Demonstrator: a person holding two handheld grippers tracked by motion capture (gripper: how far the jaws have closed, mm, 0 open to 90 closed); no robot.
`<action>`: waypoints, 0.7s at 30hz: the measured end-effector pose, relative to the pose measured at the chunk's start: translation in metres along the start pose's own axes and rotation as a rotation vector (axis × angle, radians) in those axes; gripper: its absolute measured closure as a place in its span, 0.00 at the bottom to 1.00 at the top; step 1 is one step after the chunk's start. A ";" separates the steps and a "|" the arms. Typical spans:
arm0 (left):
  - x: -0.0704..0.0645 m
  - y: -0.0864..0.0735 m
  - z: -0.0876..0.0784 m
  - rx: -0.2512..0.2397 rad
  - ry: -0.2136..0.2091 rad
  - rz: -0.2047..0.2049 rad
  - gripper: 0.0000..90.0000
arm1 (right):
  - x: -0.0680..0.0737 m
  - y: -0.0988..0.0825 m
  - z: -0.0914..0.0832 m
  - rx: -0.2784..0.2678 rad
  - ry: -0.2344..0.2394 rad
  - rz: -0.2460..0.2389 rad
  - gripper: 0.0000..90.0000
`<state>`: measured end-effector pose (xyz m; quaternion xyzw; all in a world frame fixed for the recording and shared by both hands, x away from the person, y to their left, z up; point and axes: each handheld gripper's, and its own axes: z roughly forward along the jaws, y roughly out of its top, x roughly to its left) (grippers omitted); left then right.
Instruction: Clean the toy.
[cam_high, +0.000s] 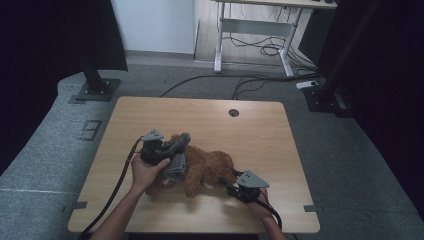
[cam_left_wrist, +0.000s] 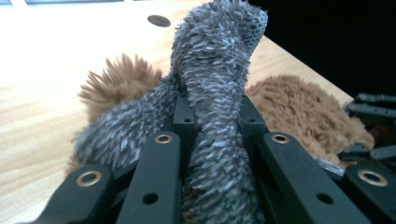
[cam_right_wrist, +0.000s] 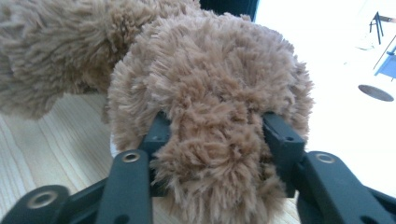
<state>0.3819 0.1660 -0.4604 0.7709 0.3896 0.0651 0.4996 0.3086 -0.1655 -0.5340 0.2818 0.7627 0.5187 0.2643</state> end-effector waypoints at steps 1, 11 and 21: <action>0.000 -0.003 0.001 0.004 -0.008 -0.005 0.85 | -0.001 0.001 -0.001 -0.004 0.005 0.011 0.49; -0.007 -0.021 -0.002 -0.010 -0.017 0.013 0.86 | -0.021 0.032 -0.018 -0.049 0.092 0.255 0.21; -0.007 -0.031 -0.011 -0.017 -0.062 -0.002 0.86 | -0.022 0.032 0.025 0.196 0.130 0.369 0.11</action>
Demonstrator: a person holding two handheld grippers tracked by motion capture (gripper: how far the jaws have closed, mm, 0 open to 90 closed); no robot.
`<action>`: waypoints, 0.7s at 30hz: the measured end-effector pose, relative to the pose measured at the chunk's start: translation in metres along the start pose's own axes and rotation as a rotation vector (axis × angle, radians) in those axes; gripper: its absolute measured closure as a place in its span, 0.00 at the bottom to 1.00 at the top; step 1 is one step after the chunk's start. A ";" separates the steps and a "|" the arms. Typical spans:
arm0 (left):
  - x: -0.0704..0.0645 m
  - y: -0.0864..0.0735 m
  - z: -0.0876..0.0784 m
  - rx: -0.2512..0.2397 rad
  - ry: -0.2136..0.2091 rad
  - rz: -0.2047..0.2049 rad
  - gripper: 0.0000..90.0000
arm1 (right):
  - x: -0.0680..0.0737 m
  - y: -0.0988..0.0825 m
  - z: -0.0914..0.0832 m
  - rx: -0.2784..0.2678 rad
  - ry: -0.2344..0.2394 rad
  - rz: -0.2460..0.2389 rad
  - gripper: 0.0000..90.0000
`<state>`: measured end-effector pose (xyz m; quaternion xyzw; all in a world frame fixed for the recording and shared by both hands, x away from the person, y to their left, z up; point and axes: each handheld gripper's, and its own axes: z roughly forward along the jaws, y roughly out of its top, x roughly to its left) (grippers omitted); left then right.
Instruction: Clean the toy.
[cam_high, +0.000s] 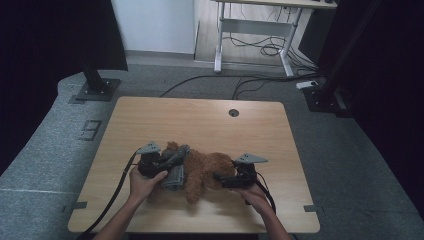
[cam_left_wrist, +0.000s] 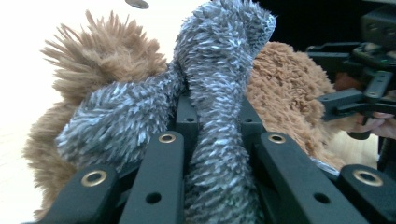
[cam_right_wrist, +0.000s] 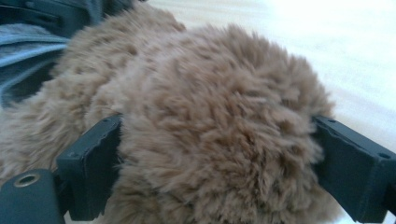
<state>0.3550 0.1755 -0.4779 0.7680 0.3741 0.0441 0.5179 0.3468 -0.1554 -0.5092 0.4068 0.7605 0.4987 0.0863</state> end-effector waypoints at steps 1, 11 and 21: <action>-0.001 -0.001 -0.001 0.000 -0.001 0.004 0.86 | 0.000 -0.001 0.002 0.020 0.008 0.010 0.13; -0.003 -0.009 0.003 -0.090 0.041 0.056 0.84 | 0.008 -0.007 0.002 -0.061 -0.084 -0.112 0.51; 0.014 0.019 0.033 -0.092 0.098 0.090 0.84 | -0.007 0.005 0.016 -0.173 -0.256 -0.166 0.63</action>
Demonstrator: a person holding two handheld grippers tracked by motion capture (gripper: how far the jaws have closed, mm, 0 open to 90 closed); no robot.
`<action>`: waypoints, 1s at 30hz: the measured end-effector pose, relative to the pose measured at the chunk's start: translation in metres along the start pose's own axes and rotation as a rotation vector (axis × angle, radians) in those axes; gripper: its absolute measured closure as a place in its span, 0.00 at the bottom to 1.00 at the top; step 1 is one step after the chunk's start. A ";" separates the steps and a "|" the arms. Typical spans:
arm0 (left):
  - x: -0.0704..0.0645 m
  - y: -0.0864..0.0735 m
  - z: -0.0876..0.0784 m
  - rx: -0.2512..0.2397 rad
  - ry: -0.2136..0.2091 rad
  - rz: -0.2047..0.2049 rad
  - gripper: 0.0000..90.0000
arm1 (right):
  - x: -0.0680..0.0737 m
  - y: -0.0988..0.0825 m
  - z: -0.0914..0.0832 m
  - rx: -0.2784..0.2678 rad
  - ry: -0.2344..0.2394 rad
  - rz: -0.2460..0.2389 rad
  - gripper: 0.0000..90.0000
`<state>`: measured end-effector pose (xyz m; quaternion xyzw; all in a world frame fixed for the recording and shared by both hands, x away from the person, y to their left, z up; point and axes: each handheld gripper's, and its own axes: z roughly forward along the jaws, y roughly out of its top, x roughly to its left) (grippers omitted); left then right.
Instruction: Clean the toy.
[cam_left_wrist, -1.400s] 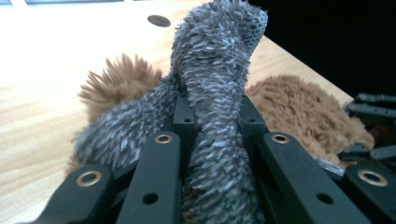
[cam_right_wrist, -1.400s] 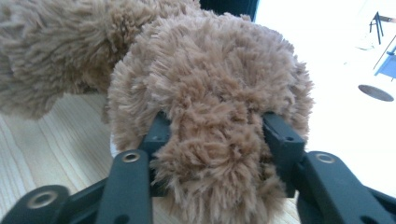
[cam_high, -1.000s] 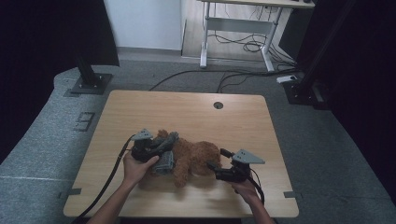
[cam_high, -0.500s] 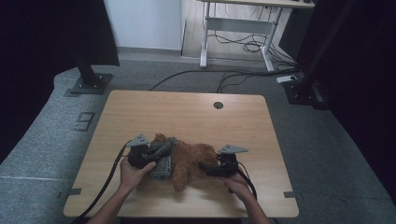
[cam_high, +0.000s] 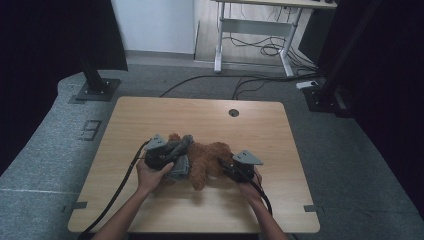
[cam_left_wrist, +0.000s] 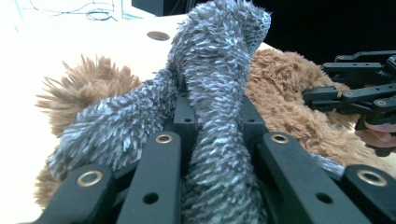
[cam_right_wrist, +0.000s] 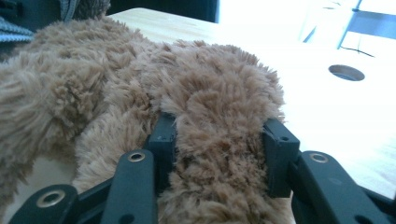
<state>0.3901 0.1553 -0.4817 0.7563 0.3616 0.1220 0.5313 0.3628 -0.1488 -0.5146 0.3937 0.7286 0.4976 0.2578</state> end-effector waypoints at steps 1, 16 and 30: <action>0.001 0.002 0.005 0.002 0.001 -0.002 0.84 | -0.003 0.000 0.002 -0.009 -0.010 0.007 0.64; -0.021 0.020 -0.019 0.038 -0.107 -0.051 0.84 | 0.011 -0.020 -0.028 -0.049 0.017 -0.143 0.65; -0.037 0.053 0.029 0.222 -0.069 0.022 0.83 | 0.018 -0.041 -0.053 -0.085 0.081 -0.194 0.58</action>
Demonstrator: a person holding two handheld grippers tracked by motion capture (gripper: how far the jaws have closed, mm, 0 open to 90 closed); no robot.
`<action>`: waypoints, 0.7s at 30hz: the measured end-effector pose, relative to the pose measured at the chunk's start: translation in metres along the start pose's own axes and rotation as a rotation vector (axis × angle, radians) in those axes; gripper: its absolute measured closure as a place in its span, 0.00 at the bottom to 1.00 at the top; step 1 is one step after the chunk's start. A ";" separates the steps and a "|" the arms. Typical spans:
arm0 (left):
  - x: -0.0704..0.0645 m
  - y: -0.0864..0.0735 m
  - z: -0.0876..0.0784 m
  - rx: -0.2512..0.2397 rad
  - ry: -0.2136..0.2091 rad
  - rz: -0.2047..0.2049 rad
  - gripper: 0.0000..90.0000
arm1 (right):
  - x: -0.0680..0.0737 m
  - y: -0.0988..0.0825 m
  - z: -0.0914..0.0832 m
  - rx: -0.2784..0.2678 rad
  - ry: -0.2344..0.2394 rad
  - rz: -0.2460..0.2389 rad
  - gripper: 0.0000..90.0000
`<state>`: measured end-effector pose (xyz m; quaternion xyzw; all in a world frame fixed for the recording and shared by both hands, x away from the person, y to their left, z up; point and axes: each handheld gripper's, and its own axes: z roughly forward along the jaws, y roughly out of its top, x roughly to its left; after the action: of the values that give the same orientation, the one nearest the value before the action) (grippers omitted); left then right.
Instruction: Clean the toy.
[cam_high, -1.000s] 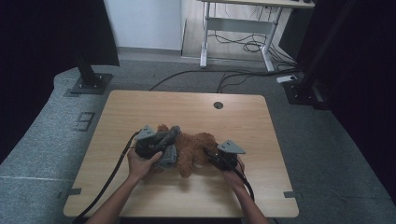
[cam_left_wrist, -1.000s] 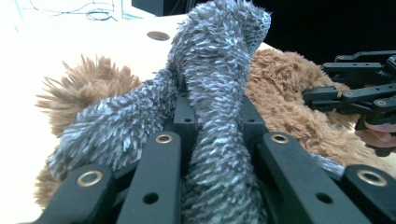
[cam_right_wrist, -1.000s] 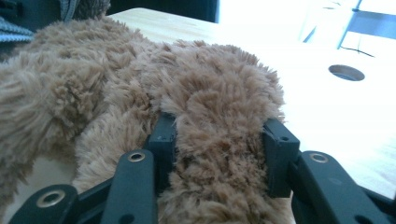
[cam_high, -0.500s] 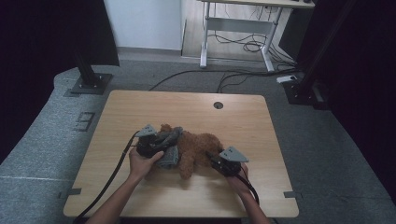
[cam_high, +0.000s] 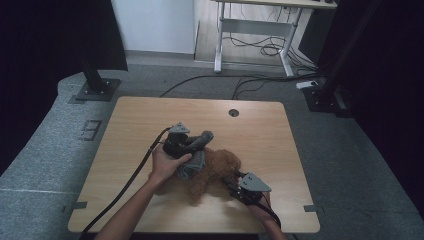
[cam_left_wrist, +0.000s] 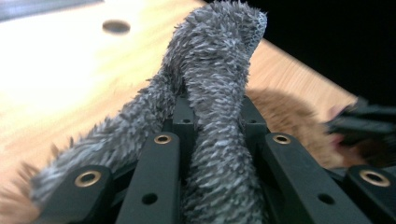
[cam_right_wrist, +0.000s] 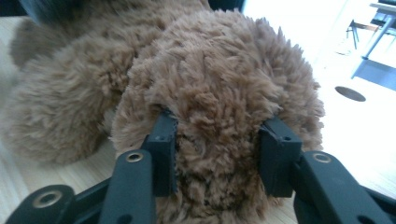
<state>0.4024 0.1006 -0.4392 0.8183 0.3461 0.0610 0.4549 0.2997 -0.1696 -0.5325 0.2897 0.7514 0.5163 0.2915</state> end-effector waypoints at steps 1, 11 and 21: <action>0.000 -0.002 0.001 0.010 0.003 0.003 0.83 | -0.001 0.000 0.000 -0.005 0.008 0.011 0.55; -0.005 -0.040 -0.004 -0.007 -0.019 -0.003 0.85 | -0.015 0.007 0.006 0.043 0.069 0.270 0.08; -0.028 -0.029 -0.018 -0.044 -0.048 0.025 0.84 | 0.001 0.013 0.015 0.070 0.031 0.170 0.31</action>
<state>0.3593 0.1061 -0.4462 0.8137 0.3233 0.0544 0.4800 0.3122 -0.1558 -0.5245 0.3544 0.7462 0.5168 0.2248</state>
